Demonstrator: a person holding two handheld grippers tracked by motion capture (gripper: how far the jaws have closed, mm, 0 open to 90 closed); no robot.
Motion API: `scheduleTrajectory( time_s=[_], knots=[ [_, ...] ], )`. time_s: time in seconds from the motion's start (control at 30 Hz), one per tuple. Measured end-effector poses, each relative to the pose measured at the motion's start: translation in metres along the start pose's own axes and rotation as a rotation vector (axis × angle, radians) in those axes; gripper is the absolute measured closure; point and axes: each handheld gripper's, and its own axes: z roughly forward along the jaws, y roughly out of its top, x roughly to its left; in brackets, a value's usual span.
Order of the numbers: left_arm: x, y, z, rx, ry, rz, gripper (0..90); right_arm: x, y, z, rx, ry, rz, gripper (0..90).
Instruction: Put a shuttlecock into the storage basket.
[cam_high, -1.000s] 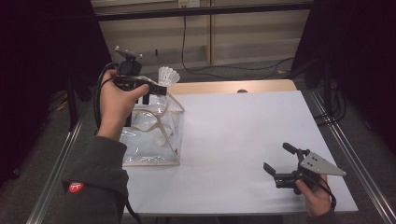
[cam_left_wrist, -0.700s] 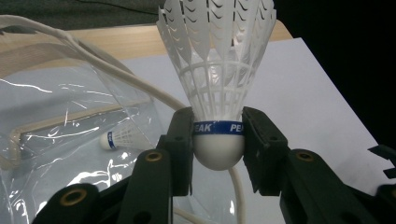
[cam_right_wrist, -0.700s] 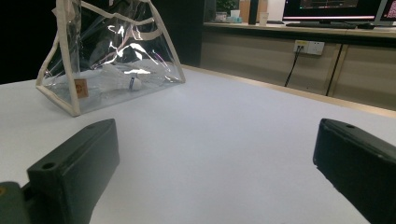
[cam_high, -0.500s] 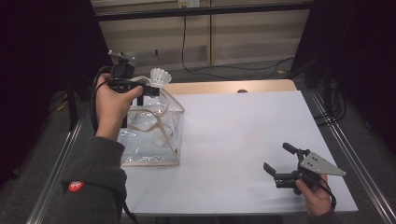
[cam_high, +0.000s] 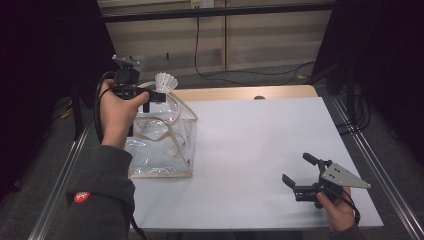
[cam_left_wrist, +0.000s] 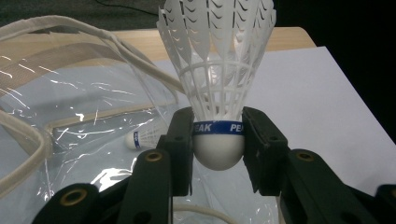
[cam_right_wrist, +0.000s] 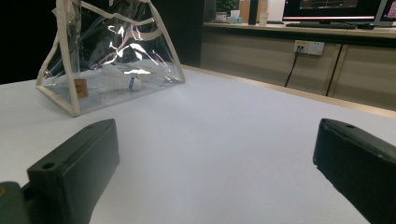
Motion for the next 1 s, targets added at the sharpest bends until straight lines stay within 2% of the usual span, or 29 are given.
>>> scheduleTrajectory(
  time_s=[0.1, 0.4, 0.47, 1.0],
  knots=[
    [0.001, 0.0, 0.001, 0.002, -0.007, -0.004, 65.5, 0.0, 0.0, 0.0, 0.001, 0.001, 0.001, 0.3],
    [0.007, 0.001, 0.001, -0.015, 0.007, -0.017, 65.5, 0.0, 0.0, 0.0, 0.001, 0.0, 0.0, 0.3],
    [0.009, 0.001, 0.001, -0.019, -0.004, -0.026, 65.5, 0.0, 0.0, 0.0, 0.002, -0.001, -0.001, 0.3],
    [0.02, -0.003, 0.007, -0.033, 0.029, -0.047, 65.4, 0.0, 0.0, 0.0, 0.001, -0.001, -0.001, 0.3]
  ],
)
